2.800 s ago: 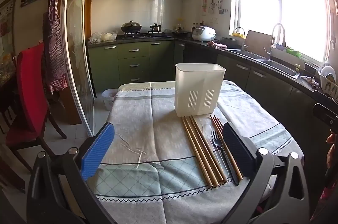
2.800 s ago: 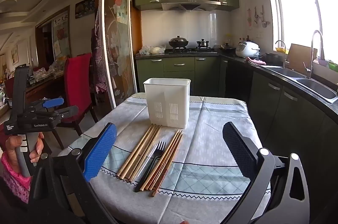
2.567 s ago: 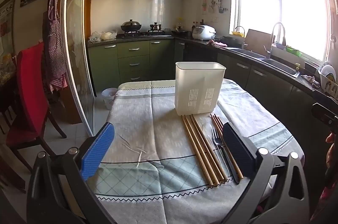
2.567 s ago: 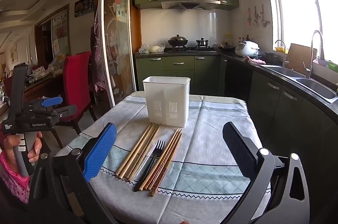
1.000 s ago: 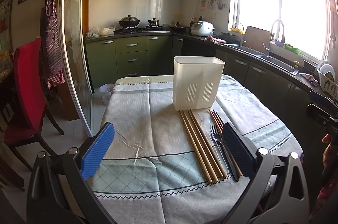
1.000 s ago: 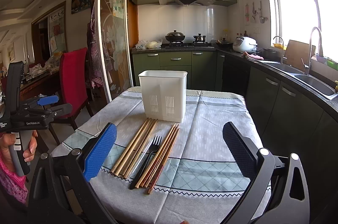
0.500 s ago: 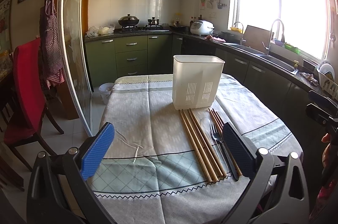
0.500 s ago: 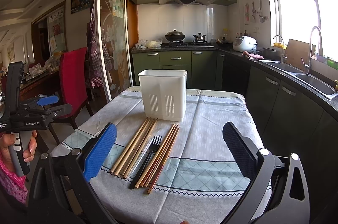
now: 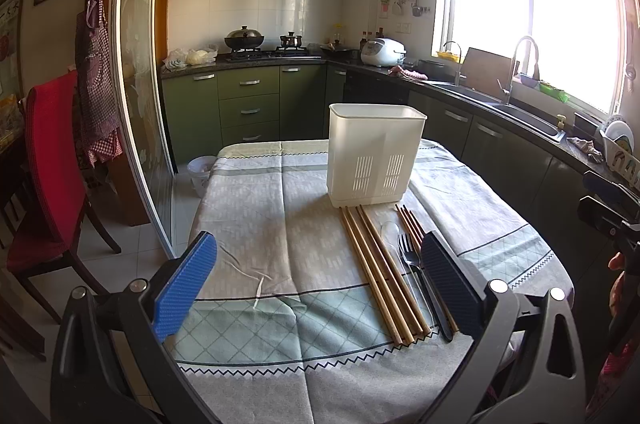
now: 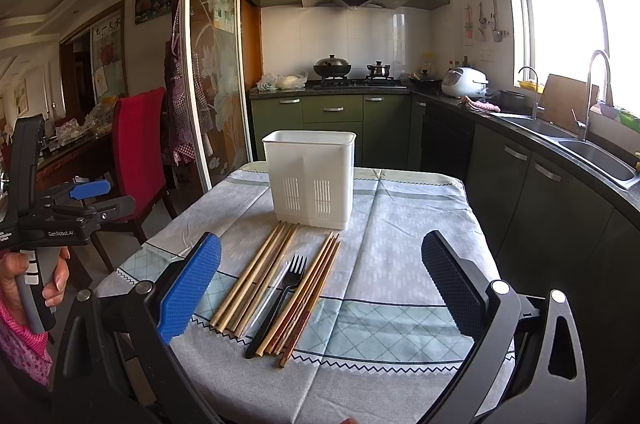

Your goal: Organize utensils

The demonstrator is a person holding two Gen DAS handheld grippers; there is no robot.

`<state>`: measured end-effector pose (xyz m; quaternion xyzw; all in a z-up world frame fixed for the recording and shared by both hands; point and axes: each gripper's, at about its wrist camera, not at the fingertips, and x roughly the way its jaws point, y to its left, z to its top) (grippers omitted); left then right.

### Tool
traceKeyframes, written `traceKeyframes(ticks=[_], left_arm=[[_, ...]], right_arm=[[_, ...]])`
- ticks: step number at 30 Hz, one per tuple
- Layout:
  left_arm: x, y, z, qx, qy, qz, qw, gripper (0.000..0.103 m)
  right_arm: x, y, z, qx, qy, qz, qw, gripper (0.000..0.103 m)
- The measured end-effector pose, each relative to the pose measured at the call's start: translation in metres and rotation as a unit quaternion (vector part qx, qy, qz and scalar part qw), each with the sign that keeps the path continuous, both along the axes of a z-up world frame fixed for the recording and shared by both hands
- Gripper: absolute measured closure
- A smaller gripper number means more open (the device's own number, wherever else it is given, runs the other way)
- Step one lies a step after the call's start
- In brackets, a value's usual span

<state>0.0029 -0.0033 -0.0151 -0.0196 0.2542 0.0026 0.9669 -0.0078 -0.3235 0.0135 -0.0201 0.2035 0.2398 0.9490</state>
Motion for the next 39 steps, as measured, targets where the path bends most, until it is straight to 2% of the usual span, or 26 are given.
traceKeyframes(ticks=[10,14,17,21,25,28,31,34,35,37,39], left_arm=[[0.004,0.002,-0.004,-0.009,0.007,-0.006,0.9999,0.006],[0.012,-0.002,-0.009,-0.001,0.019,-0.006,0.9998,0.006],[0.027,-0.006,-0.012,0.0,0.04,-0.007,0.9992,0.006],[0.057,-0.014,-0.018,-0.006,0.089,-0.015,0.9959,0.006],[0.091,-0.032,-0.028,-0.003,0.146,-0.03,0.9888,0.006],[0.119,-0.051,-0.04,0.003,0.201,-0.045,0.9785,0.006],[0.142,-0.07,-0.053,0.004,0.246,-0.062,0.9672,0.006],[0.161,-0.082,-0.066,-0.016,0.282,-0.069,0.9568,0.008],[0.166,-0.084,-0.07,-0.026,0.292,-0.068,0.9535,0.01],[0.176,-0.089,-0.077,-0.036,0.315,-0.067,0.946,0.031],[0.185,-0.094,-0.086,-0.045,0.337,-0.065,0.9381,0.04]], right_arm=[[0.008,0.004,-0.007,-0.008,0.008,0.0,1.0,0.004],[0.02,0.006,-0.014,-0.019,0.022,-0.002,1.0,0.004],[0.035,0.006,-0.021,-0.034,0.04,-0.011,0.999,0.004],[0.066,0.004,-0.034,-0.065,0.079,-0.029,0.994,0.004],[0.102,-0.003,-0.05,-0.084,0.136,-0.059,0.985,0.004],[0.125,-0.01,-0.06,-0.085,0.168,-0.054,0.981,0.004],[0.14,-0.014,-0.066,-0.095,0.185,-0.059,0.976,0.004],[0.147,-0.016,-0.068,-0.104,0.193,-0.059,0.974,0.004],[0.149,-0.017,-0.069,-0.104,0.197,-0.058,0.973,0.004],[0.152,-0.018,-0.07,-0.102,0.203,-0.052,0.972,0.004],[0.155,-0.017,-0.07,-0.104,0.206,-0.05,0.972,0.004]])
